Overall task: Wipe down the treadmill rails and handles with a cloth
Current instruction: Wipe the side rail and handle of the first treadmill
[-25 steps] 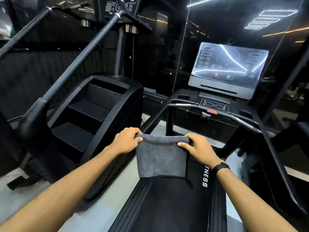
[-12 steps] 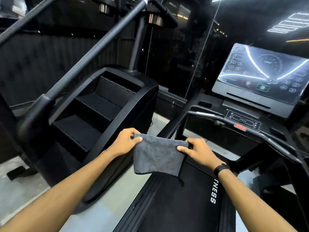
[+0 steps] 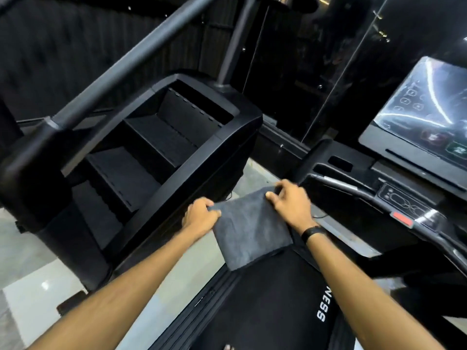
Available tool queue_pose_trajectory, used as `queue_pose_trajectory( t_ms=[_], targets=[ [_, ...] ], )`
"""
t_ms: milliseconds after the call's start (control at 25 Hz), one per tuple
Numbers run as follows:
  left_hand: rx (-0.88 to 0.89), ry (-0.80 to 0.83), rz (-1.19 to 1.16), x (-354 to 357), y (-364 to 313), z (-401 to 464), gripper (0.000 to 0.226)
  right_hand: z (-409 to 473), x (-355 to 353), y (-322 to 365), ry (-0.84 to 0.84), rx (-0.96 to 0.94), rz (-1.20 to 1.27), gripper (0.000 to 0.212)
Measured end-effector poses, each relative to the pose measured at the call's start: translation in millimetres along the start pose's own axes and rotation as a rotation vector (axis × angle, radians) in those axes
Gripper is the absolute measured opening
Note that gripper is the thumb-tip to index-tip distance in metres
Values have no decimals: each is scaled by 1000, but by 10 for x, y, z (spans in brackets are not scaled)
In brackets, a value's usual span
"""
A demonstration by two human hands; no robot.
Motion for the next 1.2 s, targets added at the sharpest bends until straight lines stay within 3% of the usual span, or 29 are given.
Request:
queue_pose_trajectory(
  t_ms=[80, 160, 240, 320, 480, 680, 800, 840, 920, 1040, 1200],
  targets=[
    [-103, 115, 56, 385, 372, 113, 56, -6, 749, 45, 281, -88, -23, 58],
    [-88, 143, 5, 632, 594, 153, 32, -91, 1389, 29, 501, -245, -314, 88],
    [-97, 40, -123, 702, 729, 210, 14, -60, 1640, 67, 535, -360, -481, 101],
    [-211, -77, -324, 698, 798, 209, 22, -7, 1717, 76, 561, -423, -487, 90],
    [-351, -309, -537, 820, 875, 166, 22, 259, 1778, 23, 548, -592, -428, 45],
    [-437, -405, -654, 993, 849, 96, 45, 965, 2261, -235, 894, -387, -504, 45],
    [-478, -466, -738, 936, 970, 150, 49, 625, 2484, 178, 1077, -535, -419, 51],
    [-472, -478, -778, 915, 994, 170, 52, 412, 2387, 288, 1031, -640, -374, 54],
    [-461, -478, -834, 916, 1013, 220, 63, 92, 1960, 277, 770, -792, -224, 51],
    [-454, -420, -847, 991, 951, 298, 62, 326, 1475, -189, 526, -772, -121, 44],
    [-479, -409, -860, 1085, 857, 290, 71, 1216, 1922, -530, 760, -386, -442, 38]
  ],
)
Point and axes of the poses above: each hand's wrist, its own z-axis towards the middle knuckle, its own x-axis out of the palm, y = z × x, the point moved 6 cm from there along z, towards the middle knuckle, and after that the axes turned 8 degrees about -x, right-handed, at the moved point
